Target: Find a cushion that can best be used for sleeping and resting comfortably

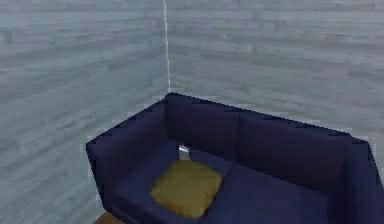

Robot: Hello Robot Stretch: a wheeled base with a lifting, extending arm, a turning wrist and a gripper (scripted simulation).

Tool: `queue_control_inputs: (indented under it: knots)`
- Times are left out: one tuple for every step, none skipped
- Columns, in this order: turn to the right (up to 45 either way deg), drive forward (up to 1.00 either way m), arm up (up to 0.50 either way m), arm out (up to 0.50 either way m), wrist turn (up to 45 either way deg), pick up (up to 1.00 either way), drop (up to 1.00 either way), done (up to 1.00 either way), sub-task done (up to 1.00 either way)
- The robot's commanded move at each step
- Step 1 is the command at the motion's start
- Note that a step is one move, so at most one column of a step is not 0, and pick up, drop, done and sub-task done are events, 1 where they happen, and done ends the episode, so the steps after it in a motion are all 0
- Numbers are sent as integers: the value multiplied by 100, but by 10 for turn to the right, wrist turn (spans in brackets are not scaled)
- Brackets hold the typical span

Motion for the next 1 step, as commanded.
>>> queue_control_inputs:
  knots:
    - [0, 0, 0, 0, 0, 0, 0, 100, 0]
